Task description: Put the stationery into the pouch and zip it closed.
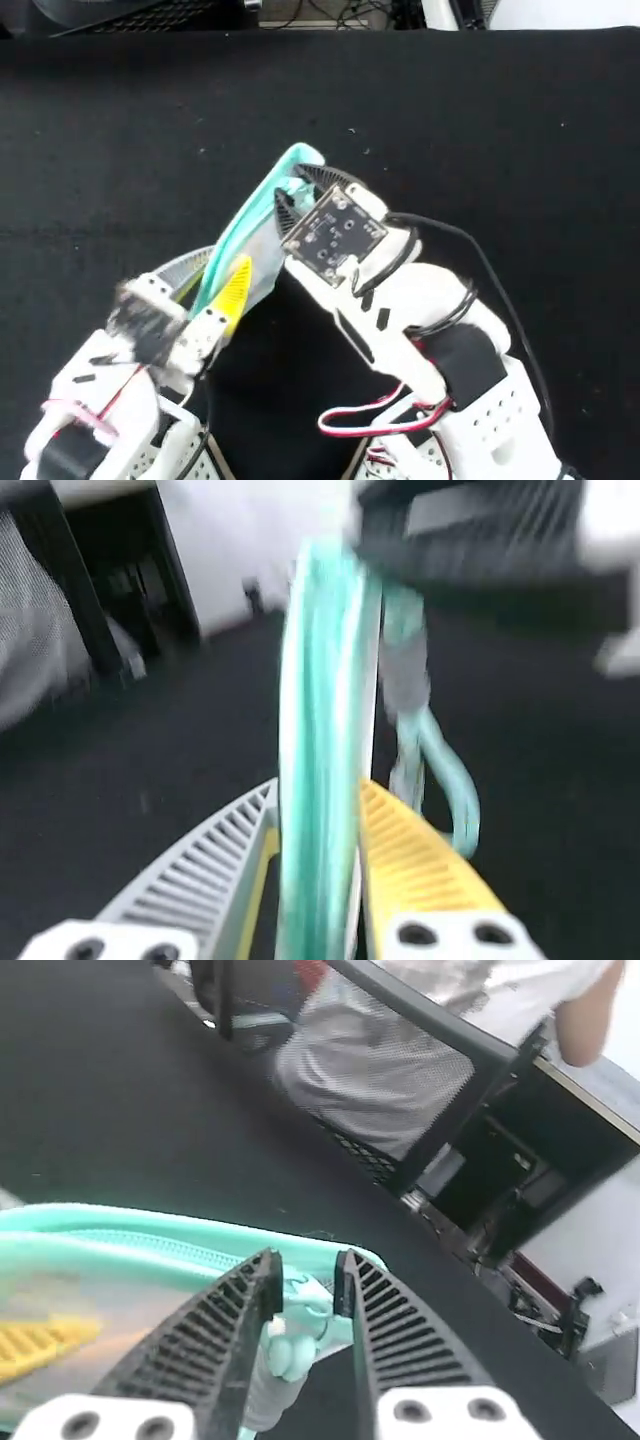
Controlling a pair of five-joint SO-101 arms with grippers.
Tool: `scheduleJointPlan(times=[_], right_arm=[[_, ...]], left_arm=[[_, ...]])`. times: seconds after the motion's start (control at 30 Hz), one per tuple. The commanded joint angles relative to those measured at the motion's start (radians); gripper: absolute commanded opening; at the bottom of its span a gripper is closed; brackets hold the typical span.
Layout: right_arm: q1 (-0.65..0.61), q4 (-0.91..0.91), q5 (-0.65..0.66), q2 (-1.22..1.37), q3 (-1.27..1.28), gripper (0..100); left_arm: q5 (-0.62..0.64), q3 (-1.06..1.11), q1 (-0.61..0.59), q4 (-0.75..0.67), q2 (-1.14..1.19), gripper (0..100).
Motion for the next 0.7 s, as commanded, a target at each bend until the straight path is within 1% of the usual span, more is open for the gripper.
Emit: scheduleJointPlan(times=[0.0,0.13,0.2,0.27,0.4,0.5,0.57,0.67], right_arm=[[-0.046,0.017,0.005,-0.002,-0.004,10.6],[-0.071,0.018,0.003,-0.001,-0.004,10.6],[-0.069,0.015,0.003,-0.001,-0.004,10.6],[-0.068,0.015,0.003,-0.001,-0.005,10.6],[-0.069,0.043,0.003,-0.002,-0.056,10.9],[-0.069,0.135,0.005,-0.002,-0.157,11.0],[-0.071,0.212,0.008,-0.002,-0.213,11.6],[-0.071,0.333,0.005,-0.002,-0.254,16.8]], left_arm=[[0.002,-0.105,0.001,0.005,0.0,13],[0.0,-0.122,0.001,0.002,0.0,13],[-0.032,-0.116,0.001,0.005,0.0,13],[-0.058,-0.088,0.001,0.003,0.0,13],[-0.057,-0.045,-0.001,0.002,0.0,11],[-0.063,-0.038,0.001,-0.005,0.0,4],[-0.081,-0.036,0.002,-0.003,0.0,3],[-0.087,-0.035,0.002,-0.003,0.0,3]])
